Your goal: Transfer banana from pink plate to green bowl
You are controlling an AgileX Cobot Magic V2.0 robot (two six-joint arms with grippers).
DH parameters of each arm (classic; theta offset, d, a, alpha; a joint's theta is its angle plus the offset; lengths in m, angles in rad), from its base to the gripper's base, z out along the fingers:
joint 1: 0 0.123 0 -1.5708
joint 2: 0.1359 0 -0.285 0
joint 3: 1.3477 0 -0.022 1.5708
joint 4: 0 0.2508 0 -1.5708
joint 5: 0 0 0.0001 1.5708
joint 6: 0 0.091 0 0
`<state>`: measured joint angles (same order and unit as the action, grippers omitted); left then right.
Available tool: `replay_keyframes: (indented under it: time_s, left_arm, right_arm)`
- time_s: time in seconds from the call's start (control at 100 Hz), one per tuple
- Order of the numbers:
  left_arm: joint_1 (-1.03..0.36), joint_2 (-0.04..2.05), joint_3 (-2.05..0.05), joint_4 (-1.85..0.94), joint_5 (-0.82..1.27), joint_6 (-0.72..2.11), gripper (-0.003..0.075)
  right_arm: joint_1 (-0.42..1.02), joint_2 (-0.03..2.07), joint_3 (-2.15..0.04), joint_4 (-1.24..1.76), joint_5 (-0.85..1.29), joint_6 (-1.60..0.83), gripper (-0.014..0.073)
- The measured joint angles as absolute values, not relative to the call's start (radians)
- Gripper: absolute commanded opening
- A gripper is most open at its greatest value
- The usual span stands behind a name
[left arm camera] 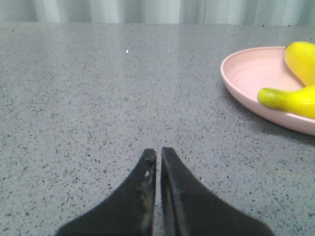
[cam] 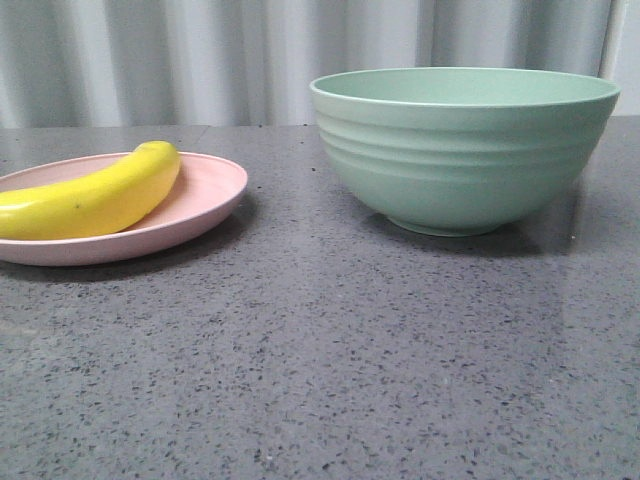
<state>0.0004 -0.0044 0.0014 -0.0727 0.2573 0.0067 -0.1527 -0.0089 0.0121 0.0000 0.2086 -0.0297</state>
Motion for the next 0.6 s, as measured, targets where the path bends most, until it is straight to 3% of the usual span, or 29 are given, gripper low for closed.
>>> replay_keyframes:
  time_s: [0.6]
  left_arm:
    - [0.000,-0.004,0.001,-0.071,0.202,0.007,-0.0018]
  right_arm:
    - [-0.153,-0.009,0.012,0.000,0.135,-0.030,-0.0079]
